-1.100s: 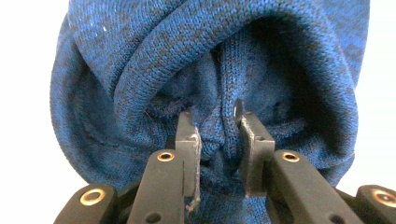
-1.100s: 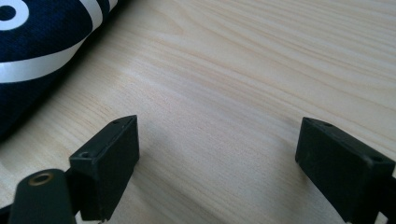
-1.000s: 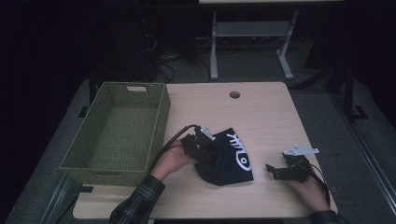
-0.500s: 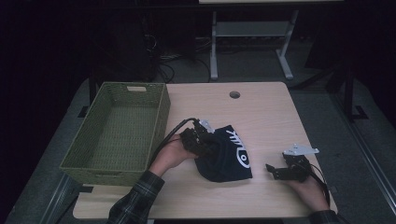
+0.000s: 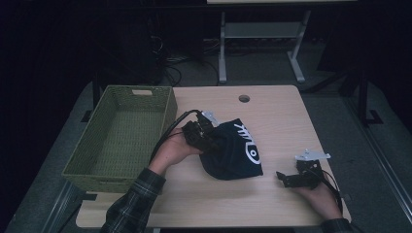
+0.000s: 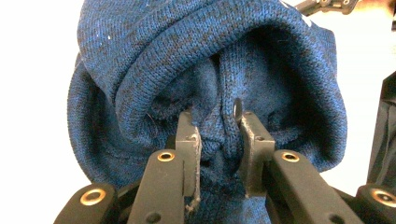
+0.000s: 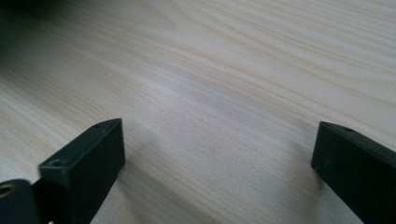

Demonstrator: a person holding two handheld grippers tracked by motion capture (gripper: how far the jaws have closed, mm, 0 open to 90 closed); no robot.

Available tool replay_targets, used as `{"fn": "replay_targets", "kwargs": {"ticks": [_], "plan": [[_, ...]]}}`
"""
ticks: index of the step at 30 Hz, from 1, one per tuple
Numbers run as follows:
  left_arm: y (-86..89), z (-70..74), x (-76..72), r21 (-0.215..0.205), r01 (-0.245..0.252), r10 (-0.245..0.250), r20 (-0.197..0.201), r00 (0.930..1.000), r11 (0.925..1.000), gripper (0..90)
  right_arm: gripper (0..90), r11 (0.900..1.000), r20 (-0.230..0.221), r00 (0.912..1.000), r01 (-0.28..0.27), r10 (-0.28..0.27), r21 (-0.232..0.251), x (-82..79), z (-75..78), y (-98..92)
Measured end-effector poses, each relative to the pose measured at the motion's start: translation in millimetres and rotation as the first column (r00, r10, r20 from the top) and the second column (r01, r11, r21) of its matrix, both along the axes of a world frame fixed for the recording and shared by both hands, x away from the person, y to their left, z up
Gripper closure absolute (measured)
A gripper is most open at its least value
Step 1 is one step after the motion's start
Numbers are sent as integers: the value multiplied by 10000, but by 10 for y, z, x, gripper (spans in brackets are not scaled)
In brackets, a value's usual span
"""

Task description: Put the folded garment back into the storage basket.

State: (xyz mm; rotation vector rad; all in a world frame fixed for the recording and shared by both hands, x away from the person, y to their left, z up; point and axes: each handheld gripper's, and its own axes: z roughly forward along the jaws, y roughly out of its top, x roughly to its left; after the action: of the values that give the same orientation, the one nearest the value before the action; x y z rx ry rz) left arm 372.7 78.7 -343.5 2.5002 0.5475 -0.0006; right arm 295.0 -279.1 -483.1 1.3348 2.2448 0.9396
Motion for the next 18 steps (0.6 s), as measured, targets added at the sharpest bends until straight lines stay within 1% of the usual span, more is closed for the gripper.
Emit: {"fn": "replay_targets", "kwargs": {"ticks": [6,9,11,12,18], "plan": [[86,132,29,84,-117,117,95,9999,9999,724,22,10000,-9,10000,-17,17,-1,5,-1,-4],[143,216,41,29,-233,232,160,9996,9997,724,22,10000,-8,10000,-16,16,2,5,-1,-4],[187,278,53,104,-238,236,218,9995,9997,724,22,10000,-6,10000,-18,18,1,5,-1,-4],[199,295,54,48,-308,307,241,9992,9995,724,22,10000,-10,10000,-20,20,4,5,-1,-3],[337,469,86,68,-580,577,398,9975,9983,724,22,10000,-24,10000,-48,48,25,2,-1,0]]}}
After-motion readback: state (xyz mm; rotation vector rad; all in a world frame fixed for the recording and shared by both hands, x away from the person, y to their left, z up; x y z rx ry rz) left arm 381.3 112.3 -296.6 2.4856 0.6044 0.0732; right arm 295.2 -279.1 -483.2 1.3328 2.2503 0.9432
